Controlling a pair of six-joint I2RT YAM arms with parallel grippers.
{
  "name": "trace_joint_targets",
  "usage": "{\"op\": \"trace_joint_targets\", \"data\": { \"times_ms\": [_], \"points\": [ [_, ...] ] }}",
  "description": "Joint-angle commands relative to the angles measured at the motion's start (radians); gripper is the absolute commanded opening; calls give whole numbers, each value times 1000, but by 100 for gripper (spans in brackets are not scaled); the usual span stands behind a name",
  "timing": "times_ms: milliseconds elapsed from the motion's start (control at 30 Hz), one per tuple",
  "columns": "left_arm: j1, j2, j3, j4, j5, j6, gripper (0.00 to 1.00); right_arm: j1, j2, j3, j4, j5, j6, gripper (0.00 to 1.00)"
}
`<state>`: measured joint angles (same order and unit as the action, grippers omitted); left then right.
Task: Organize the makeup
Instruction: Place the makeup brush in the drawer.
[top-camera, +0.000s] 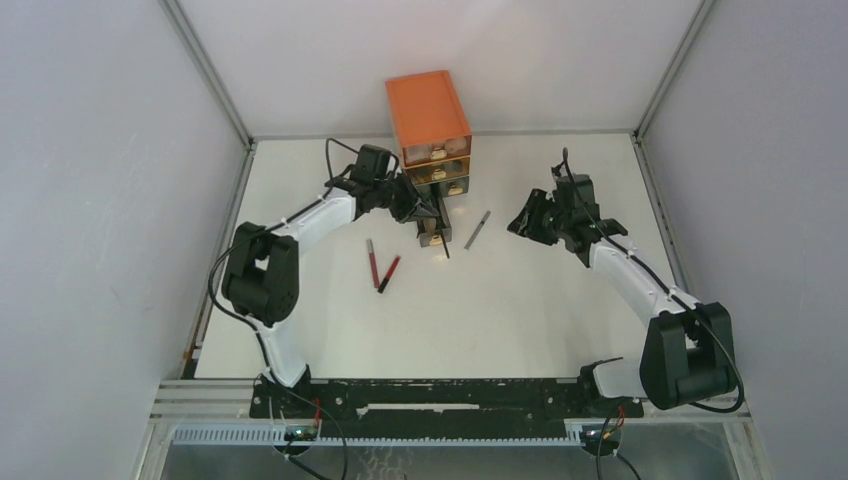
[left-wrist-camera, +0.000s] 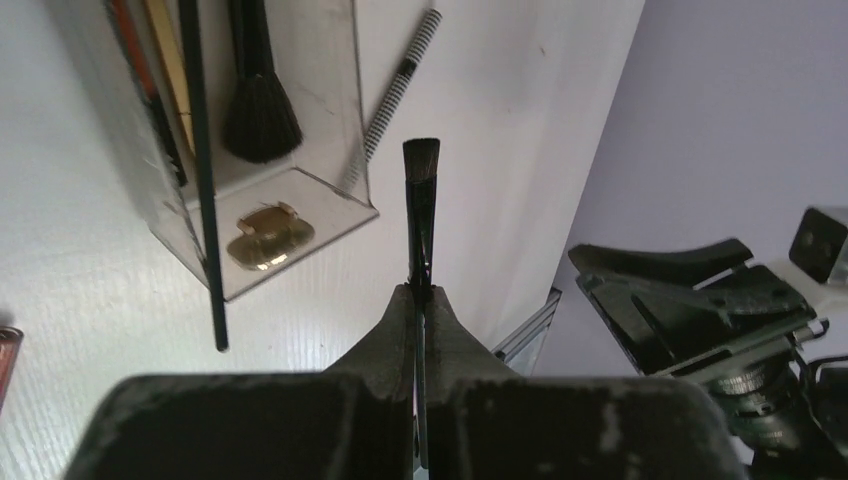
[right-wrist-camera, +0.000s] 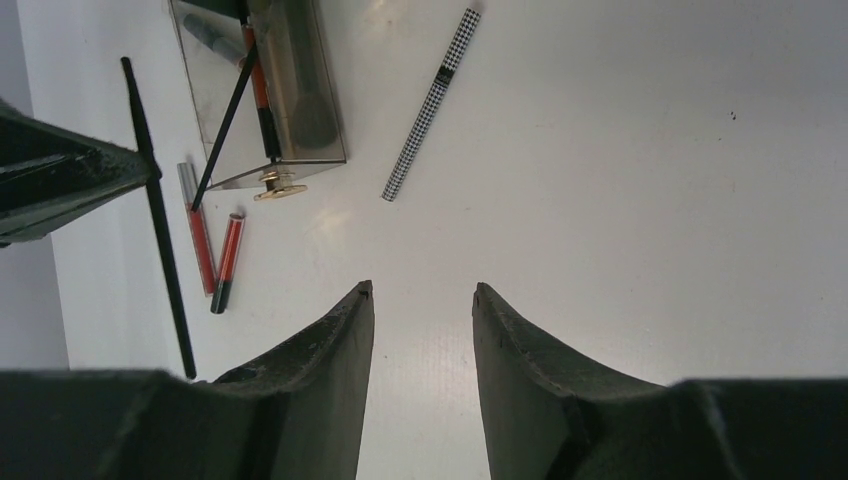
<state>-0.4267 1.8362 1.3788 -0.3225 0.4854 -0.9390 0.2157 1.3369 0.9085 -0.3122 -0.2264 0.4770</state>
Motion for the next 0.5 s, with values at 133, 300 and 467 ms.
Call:
{"op": "trace_joint_targets", "data": {
  "times_ms": [133, 300, 467],
  "points": [
    [38, 63, 32, 81, 17, -49, 0, -13, -70, -29, 12, 8, -10, 48],
    [47, 77, 45, 82, 2, -49, 0, -15, -82, -37, 10, 5, -9, 48],
    [66, 109, 52, 85, 8, -60, 2, -15, -82, -37, 12, -2, -6, 48]
  ]
}}
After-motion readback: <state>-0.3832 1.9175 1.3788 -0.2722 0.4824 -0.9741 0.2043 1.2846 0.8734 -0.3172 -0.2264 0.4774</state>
